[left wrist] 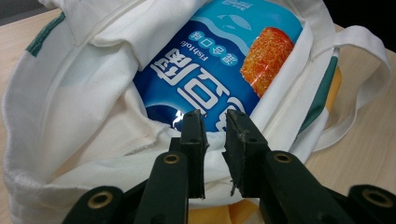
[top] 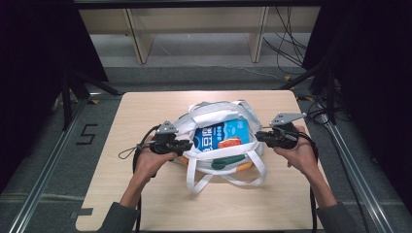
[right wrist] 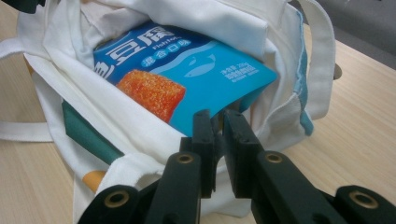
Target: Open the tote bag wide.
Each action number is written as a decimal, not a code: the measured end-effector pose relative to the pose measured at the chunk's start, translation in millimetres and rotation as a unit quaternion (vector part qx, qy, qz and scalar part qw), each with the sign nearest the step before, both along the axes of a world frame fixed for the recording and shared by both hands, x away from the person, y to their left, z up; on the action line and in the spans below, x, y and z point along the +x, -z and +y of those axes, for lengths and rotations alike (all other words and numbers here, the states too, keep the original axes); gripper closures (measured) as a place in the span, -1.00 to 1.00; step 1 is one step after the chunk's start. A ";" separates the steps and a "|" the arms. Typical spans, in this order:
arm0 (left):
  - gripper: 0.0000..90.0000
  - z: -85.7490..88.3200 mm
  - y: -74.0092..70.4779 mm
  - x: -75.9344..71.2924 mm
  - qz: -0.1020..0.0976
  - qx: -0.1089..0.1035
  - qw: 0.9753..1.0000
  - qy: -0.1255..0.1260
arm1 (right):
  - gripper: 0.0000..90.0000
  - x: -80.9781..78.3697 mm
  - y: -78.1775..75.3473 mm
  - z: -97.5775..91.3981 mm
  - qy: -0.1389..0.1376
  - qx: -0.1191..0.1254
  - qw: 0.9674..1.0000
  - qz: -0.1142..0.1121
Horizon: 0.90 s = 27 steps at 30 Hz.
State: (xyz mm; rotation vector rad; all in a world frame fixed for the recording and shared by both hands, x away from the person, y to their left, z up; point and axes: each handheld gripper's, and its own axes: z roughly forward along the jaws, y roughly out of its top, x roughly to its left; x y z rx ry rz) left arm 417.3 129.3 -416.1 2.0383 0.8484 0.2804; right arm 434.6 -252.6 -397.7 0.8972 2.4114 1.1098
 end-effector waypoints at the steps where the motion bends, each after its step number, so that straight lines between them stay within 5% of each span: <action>1: 0.68 0.7 -0.9 -1.6 0.000 -0.004 1.000 -0.009 | 0.86 -2.2 -0.7 -0.7 0.012 0.009 1.000 0.012; 8: 0.64 4.1 -2.7 -3.2 0.000 -0.009 1.000 -0.009 | 0.86 -3.0 -3.3 -9.9 0.011 0.011 1.000 -0.004; 17: 0.51 6.5 -3.7 -6.9 0.005 -0.031 1.000 -0.004 | 0.83 -7.2 -5.8 -17.4 0.017 0.028 0.999 0.012; 27: 0.23 9.9 -4.0 -13.2 -0.008 -0.031 0.999 -0.003 | 0.66 -10.9 -5.3 -28.9 0.018 0.039 0.999 0.002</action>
